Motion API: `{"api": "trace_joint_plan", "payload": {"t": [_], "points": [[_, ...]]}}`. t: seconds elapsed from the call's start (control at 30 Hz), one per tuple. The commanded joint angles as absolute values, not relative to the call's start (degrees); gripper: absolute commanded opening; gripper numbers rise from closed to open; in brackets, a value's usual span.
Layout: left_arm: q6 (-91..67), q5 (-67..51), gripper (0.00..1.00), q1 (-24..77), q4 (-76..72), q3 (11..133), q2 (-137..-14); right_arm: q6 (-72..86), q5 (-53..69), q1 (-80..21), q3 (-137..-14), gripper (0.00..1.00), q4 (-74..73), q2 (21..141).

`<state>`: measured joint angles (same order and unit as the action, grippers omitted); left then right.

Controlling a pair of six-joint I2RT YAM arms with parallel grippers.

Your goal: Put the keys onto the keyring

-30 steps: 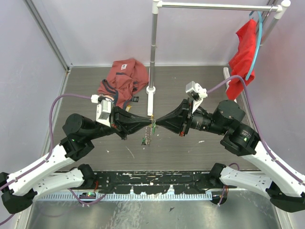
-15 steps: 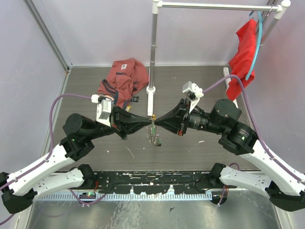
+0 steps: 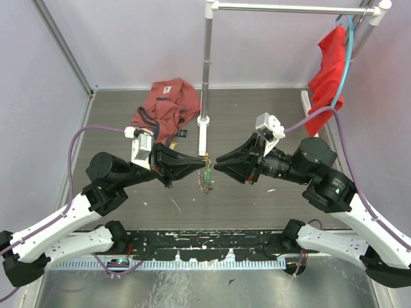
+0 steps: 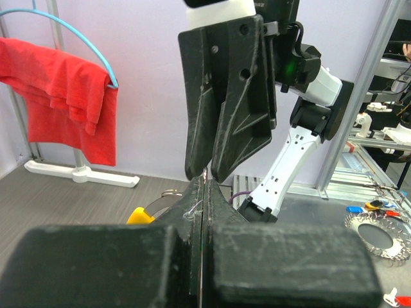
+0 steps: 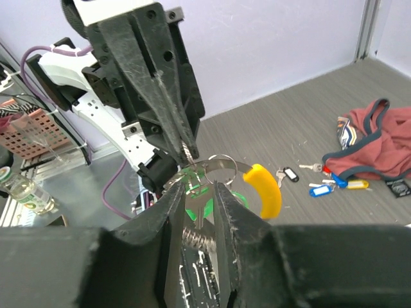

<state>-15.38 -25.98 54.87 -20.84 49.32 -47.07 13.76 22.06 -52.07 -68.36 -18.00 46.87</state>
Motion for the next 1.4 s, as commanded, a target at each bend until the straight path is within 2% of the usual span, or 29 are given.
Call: {"api": "trace_joint_plan", "payload": {"t": [0.0, 0.4, 0.5, 0.7, 0.83, 0.9, 0.97, 1.1, 1.37], "points": [[-16.14, -26.15, 0.00, 54.94, -25.17, 51.21, -47.14, 9.40, 23.69, -52.37, -69.70, 0.31, -13.20, 46.04], [-16.88, -27.53, 0.00, 54.98, -25.61, 51.59, -47.71, 8.52, 28.16, -52.38, -69.54, 0.30, -10.59, 49.47], [-16.88, -27.50, 0.00, 54.97, -25.78, 51.52, -47.79, 8.73, 28.24, -52.38, -69.32, 0.23, -10.46, 49.57], [-16.88, -27.38, 0.00, 54.98, -25.93, 51.37, -47.82, 8.56, 27.81, -52.38, -69.50, 0.01, -10.99, 49.25], [-16.60, -27.88, 0.00, 54.99, -24.69, 51.66, -47.56, 5.24, 27.46, -52.39, -72.67, 0.01, -17.36, 49.79], [-15.60, -28.68, 0.05, 54.96, -22.58, 52.28, -47.13, 2.26, 27.33, -52.38, -76.35, 0.01, -22.99, 50.73], [-14.12, -29.96, 0.19, 54.94, -19.92, 53.18, -46.79, -0.69, 27.08, -52.38, -79.87, 0.01, -28.58, 51.68], [-10.93, -33.35, 0.34, 54.95, -12.89, 56.13, -46.91, -6.59, 27.23, -52.38, -87.29, 0.01, -40.58, 54.79], [-3.05, -34.50, 0.39, 54.99, -0.56, 61.51, -49.72, -11.94, 26.26, -52.38, -98.12, 0.01, -62.18, 63.92]]}}
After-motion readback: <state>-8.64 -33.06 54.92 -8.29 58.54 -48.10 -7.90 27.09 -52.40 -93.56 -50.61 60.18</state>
